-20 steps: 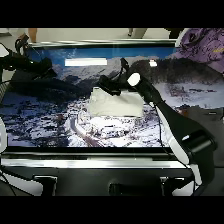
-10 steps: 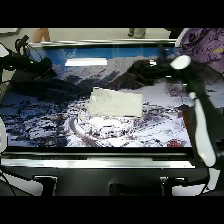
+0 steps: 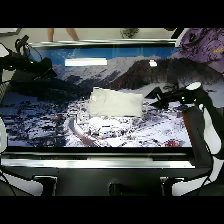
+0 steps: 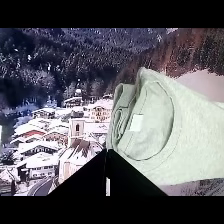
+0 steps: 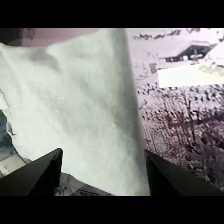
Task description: Fold the clothes and pants, and hang the long-sleeved shirts on hangers.
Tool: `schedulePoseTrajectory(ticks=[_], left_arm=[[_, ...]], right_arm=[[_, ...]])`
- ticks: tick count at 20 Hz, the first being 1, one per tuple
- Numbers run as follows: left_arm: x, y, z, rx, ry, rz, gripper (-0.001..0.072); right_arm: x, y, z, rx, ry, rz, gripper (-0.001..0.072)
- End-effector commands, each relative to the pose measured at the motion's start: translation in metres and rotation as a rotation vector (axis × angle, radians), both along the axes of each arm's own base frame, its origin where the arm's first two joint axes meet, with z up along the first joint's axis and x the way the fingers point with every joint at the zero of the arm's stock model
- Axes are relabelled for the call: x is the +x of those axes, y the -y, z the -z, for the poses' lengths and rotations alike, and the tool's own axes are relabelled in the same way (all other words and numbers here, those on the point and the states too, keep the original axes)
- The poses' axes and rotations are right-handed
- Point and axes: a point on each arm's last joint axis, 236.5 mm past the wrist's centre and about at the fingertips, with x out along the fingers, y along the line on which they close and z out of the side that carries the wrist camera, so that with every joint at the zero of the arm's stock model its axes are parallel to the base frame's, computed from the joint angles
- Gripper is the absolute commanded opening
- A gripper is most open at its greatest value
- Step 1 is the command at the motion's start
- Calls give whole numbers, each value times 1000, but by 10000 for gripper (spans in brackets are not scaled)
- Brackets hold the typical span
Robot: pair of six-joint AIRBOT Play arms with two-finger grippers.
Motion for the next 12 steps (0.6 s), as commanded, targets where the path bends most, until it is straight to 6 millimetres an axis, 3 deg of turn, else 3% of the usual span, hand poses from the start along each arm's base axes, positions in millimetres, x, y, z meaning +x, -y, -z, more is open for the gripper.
schedulePoseTrajectory(ticks=[1, 6, 8, 11, 12], left_arm=[[3, -1, 0, 5, 13, 6, 16], [4, -1, -1, 4, 20, 3, 16], [4, -1, -1, 4, 20, 3, 16], [4, -1, -1, 4, 20, 3, 16], [4, -1, -1, 4, 20, 2, 16]], right_arm=[[-7, -20, 35, 59, -43, -26, 590], [-3, -43, 57, 94, -50, -37, 515], [-2, -45, 61, 82, -41, -39, 432], [5, -46, 55, 96, -10, -26, 88], [10, -46, 48, 97, 19, -24, 41]])
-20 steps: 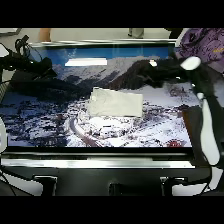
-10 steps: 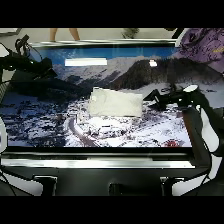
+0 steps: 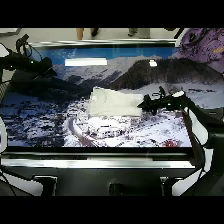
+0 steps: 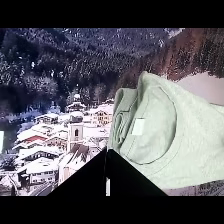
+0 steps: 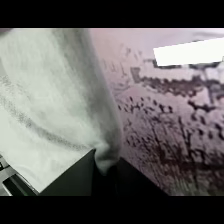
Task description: Fold the clothes and pants, and hang the long-sleeved shirts on hangers.
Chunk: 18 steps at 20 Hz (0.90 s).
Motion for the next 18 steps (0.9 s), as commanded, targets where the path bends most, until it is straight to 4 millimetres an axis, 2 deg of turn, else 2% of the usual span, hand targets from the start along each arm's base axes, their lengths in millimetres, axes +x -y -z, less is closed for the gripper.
schedulePoseTrajectory(ticks=[1, 3, 5, 8, 11, 15, 18], left_arm=[[0, 0, 0, 0, 1, 0, 16], [0, 0, 0, 0, 1, 0, 16], [0, 0, 0, 0, 0, 0, 16], [0, 0, 0, 0, -2, 2, 16], [0, 0, 0, 0, -2, 2, 16], [-5, 1, 2, -1, -20, 11, 16], [-12, 2, 4, 1, -48, 24, 16]], right_arm=[[15, -1, -17, 9, 73, 27, 40], [33, 6, -45, -3, 144, 50, 40], [56, 27, -78, 1, 180, 124, 40], [88, 74, -132, 0, 261, 238, 40], [109, 127, -178, -16, 326, 348, 40], [121, 198, -224, -60, 402, 494, 40], [119, 251, -247, -93, 419, 611, 39]])
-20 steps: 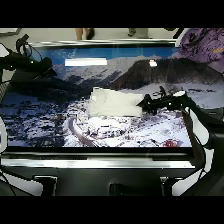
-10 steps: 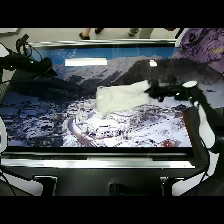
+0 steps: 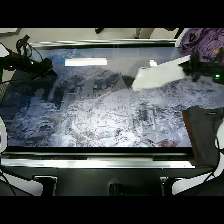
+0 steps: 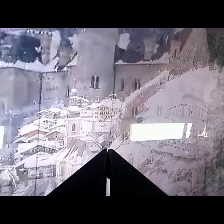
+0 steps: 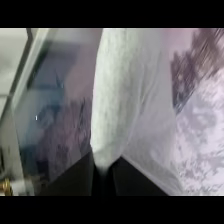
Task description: Fold the clothes and pants, and hang the long-sleeved shirts on hangers.
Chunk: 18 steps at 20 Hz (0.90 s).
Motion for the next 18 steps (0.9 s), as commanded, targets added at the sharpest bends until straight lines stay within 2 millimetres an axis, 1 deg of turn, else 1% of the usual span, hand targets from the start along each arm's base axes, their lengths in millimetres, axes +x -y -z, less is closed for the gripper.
schedulePoseTrajectory(ticks=[1, 3, 5, 9, 11, 13, 15, 16, 18], left_arm=[[-7, 1, 3, 1, -29, 15, 16], [-9, 1, 3, 1, -35, 17, 16], [-11, 1, 4, 2, -44, 21, 16], [-17, 2, 6, 4, -68, 33, 16], [-20, 2, 7, 4, -80, 38, 16], [-22, 2, 8, 5, -90, 43, 16], [-23, 3, 8, 5, -95, 45, 16], [-24, 3, 8, 5, -96, 46, 16], [-24, 3, 8, 5, -97, 47, 16]], right_arm=[[-4, 67, -31, -16, 23, 164, 39], [-14, 97, -37, -33, 8, 248, 39], [-26, 121, -41, -56, -22, 323, 39], [-56, 162, -54, -143, -87, 494, 39], [-73, 177, -63, -179, -122, 582, 39], [-90, 182, -67, -167, -178, 656, 39], [-102, 179, -65, -151, -229, 675, 39], [-109, 176, -62, -149, -263, 676, 39], [-130, 173, -49, -159, -369, 684, 39]])
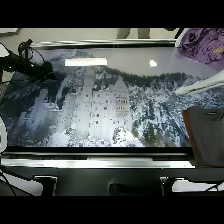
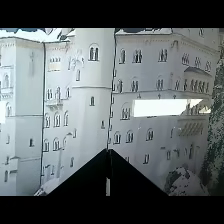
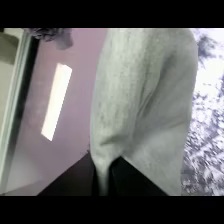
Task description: Fold the clothes and pants, and hang the long-sleeved shirts on hangers.
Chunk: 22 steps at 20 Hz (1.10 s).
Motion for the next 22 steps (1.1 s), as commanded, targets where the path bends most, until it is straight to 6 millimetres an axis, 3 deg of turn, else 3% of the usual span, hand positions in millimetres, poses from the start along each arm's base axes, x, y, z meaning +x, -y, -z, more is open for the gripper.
schedulePoseTrajectory(ticks=[1, 5, 11, 16, 22], left_arm=[[-2, 0, 0, 1, -8, 3, 16], [-2, 0, 0, 1, -8, 3, 16], [-3, 2, 0, -6, -9, 7, 16], [-4, 2, 0, -6, -14, 9, 16], [-5, 2, 1, -4, -20, 13, 16]], right_arm=[[-43, 2, 20, 25, -187, 70, 39], [-86, -4, 40, 9, -393, 28, 41], [-144, 20, 44, -115, -603, 89, 41], [-186, 7, 84, -112, -674, 123, 41], [-252, 0, 122, -173, -714, 270, 41]])
